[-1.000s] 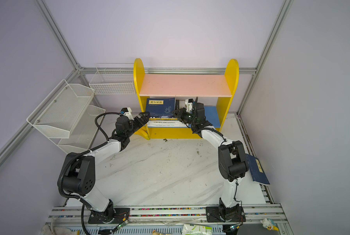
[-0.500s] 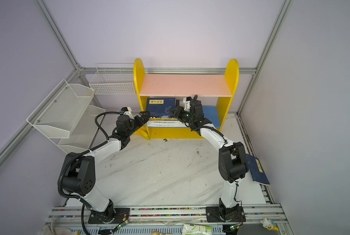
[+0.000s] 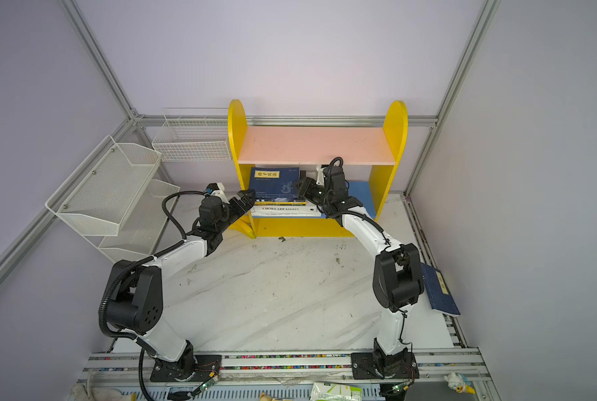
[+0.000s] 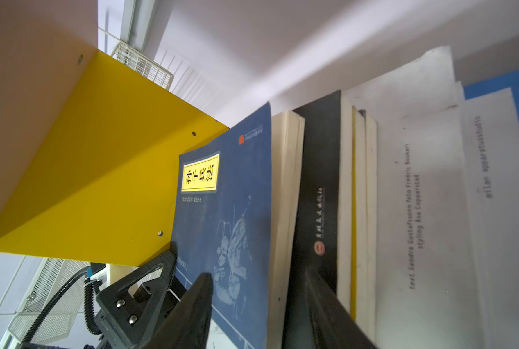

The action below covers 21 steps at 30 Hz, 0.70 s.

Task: Stacking books/files
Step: Place the book at the bookshelf.

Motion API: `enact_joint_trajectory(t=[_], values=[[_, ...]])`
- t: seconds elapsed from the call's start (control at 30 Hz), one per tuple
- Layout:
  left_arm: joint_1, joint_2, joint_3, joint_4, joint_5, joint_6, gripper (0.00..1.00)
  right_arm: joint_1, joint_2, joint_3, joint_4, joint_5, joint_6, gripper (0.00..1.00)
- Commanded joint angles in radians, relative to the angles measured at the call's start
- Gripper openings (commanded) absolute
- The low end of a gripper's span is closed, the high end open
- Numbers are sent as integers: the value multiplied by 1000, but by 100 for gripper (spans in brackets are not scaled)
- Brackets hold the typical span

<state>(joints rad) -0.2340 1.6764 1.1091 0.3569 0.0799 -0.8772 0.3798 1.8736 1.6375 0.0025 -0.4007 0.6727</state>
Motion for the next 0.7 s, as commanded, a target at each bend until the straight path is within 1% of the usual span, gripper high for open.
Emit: enact_joint_trajectory(t=[0.0,0.07,0.2,0.47,0.67], values=[[13,13,53,-62,-80,4,100,-13,-74,8,24,64,-79,53],[14,0,43,-36,-71,4,99,-12,-99,-23,43,64,-97,53],[15,-49,15,36,-53,10,100,-12,-154,-65,16,101,-150,53],[15,-175,-36,68,-43,37,100,-13,-331,-228,-5,190,-188,56],[14,-271,-116,95,-11,37,100,-13,-492,-403,-36,361,-205,59]])
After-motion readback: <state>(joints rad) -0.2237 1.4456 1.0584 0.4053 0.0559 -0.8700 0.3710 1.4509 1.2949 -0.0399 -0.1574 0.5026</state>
